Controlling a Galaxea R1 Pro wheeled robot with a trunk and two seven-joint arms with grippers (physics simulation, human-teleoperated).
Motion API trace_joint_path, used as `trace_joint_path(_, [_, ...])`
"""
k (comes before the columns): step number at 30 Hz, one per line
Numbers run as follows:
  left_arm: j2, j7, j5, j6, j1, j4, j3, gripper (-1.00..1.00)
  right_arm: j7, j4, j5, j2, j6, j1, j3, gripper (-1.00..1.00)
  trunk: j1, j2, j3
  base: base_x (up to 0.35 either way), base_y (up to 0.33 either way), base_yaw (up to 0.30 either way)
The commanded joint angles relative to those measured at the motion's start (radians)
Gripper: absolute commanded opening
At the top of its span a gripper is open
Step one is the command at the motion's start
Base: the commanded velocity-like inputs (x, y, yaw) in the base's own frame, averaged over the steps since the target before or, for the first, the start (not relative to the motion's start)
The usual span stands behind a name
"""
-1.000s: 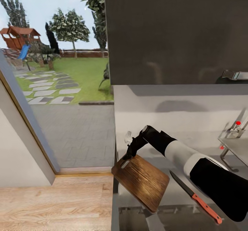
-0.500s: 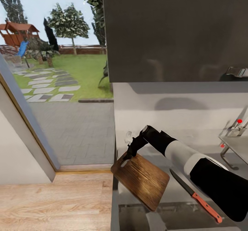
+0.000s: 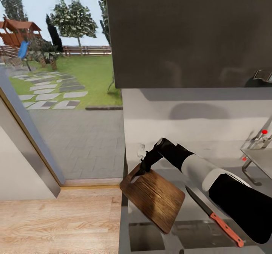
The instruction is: In the kitchen, take the Vidalia onion out of the sink, dice it on the chopping board with the paring knife, put the diced onion into the bowl on the countertop, then place both the paring knife and the chopping board into the sink.
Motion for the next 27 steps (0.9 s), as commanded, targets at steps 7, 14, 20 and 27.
trace_joint_path(7, [0.000,-0.001,0.008,-0.001,0.000,-0.001,0.001,1.00,0.003,-0.001,0.001,0.000,0.007,-0.001,0.001,1.00,0.001,-0.002,-0.013,0.057,0.000,0.000])
trace_joint_path(14, [0.000,-0.001,0.008,-0.001,0.000,-0.001,0.001,1.00,0.003,-0.001,0.002,0.000,0.007,-0.001,0.000,1.00,0.001,-0.002,-0.025,0.013,0.000,0.000])
trace_joint_path(20, [0.000,-0.001,0.008,-0.001,0.000,-0.001,0.001,1.00,0.003,-0.001,0.002,0.001,0.007,-0.001,0.000,1.00,0.001,-0.002,-0.034,0.116,0.000,0.000])
trace_joint_path(27, [0.000,-0.001,0.008,-0.001,0.000,-0.001,0.001,1.00,0.003,-0.001,0.002,0.001,0.007,-0.001,0.001,1.00,0.001,-0.002,-0.046,0.036,0.000,0.000])
